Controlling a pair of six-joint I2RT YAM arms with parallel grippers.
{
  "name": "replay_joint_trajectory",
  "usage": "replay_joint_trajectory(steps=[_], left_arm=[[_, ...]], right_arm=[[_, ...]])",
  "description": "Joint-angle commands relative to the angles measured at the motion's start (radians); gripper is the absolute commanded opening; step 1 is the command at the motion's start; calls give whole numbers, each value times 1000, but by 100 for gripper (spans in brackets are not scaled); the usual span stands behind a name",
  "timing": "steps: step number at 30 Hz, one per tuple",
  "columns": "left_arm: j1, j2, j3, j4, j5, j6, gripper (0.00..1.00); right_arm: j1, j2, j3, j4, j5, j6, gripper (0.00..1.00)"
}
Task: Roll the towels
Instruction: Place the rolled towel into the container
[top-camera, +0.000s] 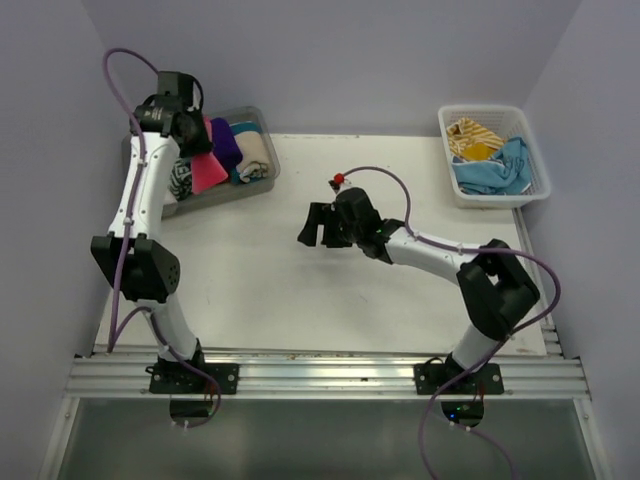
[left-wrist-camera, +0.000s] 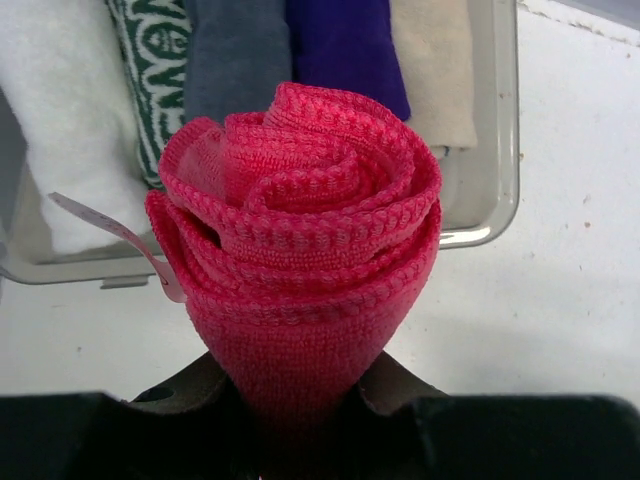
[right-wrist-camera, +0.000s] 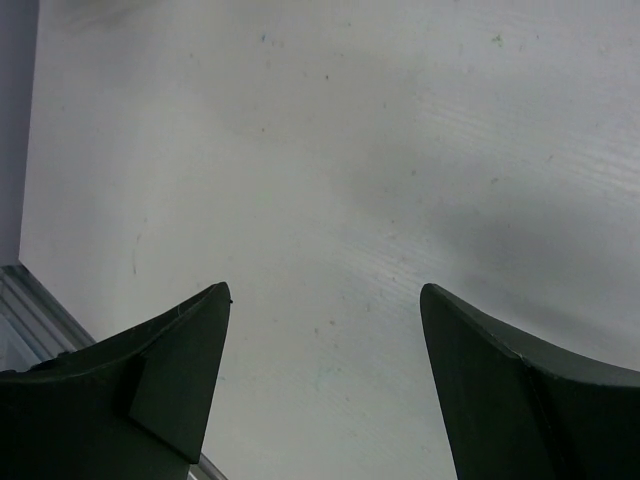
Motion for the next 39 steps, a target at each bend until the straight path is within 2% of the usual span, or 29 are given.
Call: replay_joint_trajectory(steps=[1, 3, 10, 11, 13, 14, 17, 19, 23, 26, 29, 30, 38, 39], left_arm=[[56, 20, 42, 8, 38, 36, 3], [74, 12, 34, 14, 43, 39, 3], [127, -40, -19, 39, 63, 37, 3], [128, -58, -30, 48, 63, 36, 3], [133, -72, -58, 54, 67, 37, 3], [136, -80, -67, 60, 69, 36, 3], [140, -115, -98, 70, 83, 37, 3], [147, -124, -107, 74, 90, 36, 3], [162, -141, -105, 71, 99, 41, 4], [171, -150, -113, 73, 109, 41, 4], [171, -159, -133, 77, 113, 39, 4], [171, -161, -139, 79, 112, 36, 4], [171, -175, -162, 87, 118, 34, 4], [171, -175, -164, 87, 116, 34, 4]], right_arm=[[-2, 68, 126, -27, 24, -20, 80], [-3, 123, 249, -76, 37, -40, 80], [-28, 475, 692, -139, 63, 4, 80], [-26, 519, 819, -183, 75, 8, 80], [-29, 615, 966, -246, 101, 9, 80], [-29, 702, 1110, -307, 124, 15, 80], [-40, 812, 1301, -363, 150, 58, 80], [-45, 864, 1340, -369, 194, 72, 81], [-57, 884, 1343, -318, 184, 87, 80], [-59, 903, 1352, -300, 161, 93, 75], [-62, 921, 1367, -298, 144, 98, 60], [-62, 922, 1367, -298, 139, 103, 51], [-65, 921, 1343, -257, 99, 124, 21], [-66, 915, 1334, -249, 99, 130, 12]])
